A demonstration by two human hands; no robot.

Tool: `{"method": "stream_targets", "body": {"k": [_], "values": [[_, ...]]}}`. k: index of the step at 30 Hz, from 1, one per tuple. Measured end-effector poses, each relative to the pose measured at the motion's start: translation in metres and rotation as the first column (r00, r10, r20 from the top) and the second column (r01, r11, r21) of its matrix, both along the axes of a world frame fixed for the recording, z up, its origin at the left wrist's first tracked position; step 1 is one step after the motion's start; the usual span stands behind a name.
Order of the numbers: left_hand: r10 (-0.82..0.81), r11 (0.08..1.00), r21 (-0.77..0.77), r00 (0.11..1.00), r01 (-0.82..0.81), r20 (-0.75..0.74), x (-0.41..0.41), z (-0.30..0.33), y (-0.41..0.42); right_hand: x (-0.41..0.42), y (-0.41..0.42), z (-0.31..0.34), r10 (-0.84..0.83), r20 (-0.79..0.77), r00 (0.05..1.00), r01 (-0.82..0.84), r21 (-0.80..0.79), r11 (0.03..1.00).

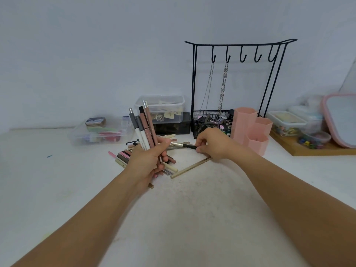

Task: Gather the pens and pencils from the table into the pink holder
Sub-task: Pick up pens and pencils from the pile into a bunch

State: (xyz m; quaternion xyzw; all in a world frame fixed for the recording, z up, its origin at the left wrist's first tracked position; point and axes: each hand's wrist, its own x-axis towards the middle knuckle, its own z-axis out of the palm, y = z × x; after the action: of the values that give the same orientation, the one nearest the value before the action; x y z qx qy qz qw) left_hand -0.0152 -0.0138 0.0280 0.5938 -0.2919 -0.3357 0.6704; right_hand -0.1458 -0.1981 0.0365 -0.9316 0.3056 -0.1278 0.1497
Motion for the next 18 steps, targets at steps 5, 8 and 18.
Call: {"method": "stream_targets", "body": {"k": [5,8,18], "values": [[-0.039,0.999,0.039,0.999,0.038,0.015,0.000,0.002,0.000,0.000,0.006,0.017,0.004,0.169,0.986,-0.041,0.219,0.975],[-0.043,0.998,0.054,0.999,0.043,0.000,-0.001,0.003,-0.001,0.003,0.023,0.031,-0.013,0.369,0.929,-0.200,0.533,0.822],[-0.112,0.993,-0.041,0.994,0.112,-0.018,-0.009,0.008,0.003,0.019,0.070,0.046,-0.056,0.587,0.808,-0.475,0.704,0.528]]}}
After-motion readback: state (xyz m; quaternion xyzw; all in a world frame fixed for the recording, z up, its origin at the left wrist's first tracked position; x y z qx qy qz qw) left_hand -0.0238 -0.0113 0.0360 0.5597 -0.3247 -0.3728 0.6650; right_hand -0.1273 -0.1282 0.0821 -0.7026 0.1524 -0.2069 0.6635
